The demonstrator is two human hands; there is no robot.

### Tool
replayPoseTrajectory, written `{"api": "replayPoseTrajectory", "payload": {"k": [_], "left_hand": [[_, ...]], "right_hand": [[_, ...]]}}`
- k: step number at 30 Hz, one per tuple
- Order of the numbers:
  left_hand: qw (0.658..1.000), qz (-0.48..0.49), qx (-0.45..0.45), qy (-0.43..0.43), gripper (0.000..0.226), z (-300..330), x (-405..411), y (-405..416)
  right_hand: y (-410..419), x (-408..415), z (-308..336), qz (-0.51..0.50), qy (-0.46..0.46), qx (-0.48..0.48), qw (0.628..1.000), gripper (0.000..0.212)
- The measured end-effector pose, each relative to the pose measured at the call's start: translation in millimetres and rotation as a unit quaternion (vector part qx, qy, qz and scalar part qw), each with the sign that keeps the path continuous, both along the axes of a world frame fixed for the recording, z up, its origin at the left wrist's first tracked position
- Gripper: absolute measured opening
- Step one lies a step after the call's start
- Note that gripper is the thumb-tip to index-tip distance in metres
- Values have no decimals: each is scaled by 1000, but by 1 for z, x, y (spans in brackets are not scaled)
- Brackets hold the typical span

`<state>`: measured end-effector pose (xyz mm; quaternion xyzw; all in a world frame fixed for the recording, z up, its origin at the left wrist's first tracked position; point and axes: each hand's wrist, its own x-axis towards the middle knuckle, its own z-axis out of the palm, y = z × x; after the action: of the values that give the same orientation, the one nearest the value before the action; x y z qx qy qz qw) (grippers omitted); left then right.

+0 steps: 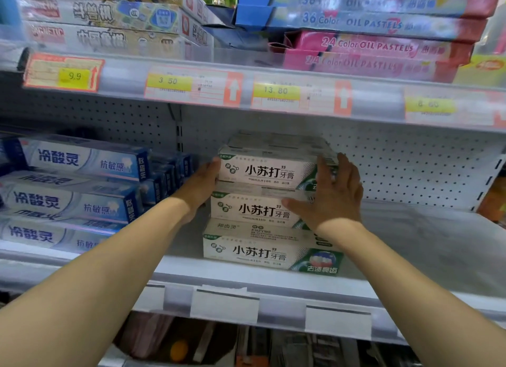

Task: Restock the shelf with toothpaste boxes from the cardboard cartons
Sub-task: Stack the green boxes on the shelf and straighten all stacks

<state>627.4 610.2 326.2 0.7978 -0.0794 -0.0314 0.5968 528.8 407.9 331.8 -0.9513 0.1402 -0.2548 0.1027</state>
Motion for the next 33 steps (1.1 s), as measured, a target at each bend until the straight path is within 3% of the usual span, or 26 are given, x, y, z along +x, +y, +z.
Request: {"api": "replayPoseTrajectory", "payload": {"k": [4,9,13,17,20,24,33], "left_hand": [[988,-40,-134,68,65,4,10,-1],[983,-63,-156,80,47,2,21,-4],[981,-81,-147,95,50,2,25,4],[991,-46,-109,64,65,5,34,6],[994,-32,-104,22,47,13,41,8],[991,-83,-107,-1,23,22,45,9],[997,-56,-7,-60,43,25,48,10]], "right_hand": [[0,9,-1,11,11,51,999,109],[1,11,-1,0,16,47,999,108],[0,10,-4,0,8,28,1000,106],[-2,14,-3,3,-38,101,994,92],[-6,23,3,3,-57,124,991,78],[0,30,9,-31,-68,116,990,69],[-2,38,11,-78,-79,56,992,65]]}}
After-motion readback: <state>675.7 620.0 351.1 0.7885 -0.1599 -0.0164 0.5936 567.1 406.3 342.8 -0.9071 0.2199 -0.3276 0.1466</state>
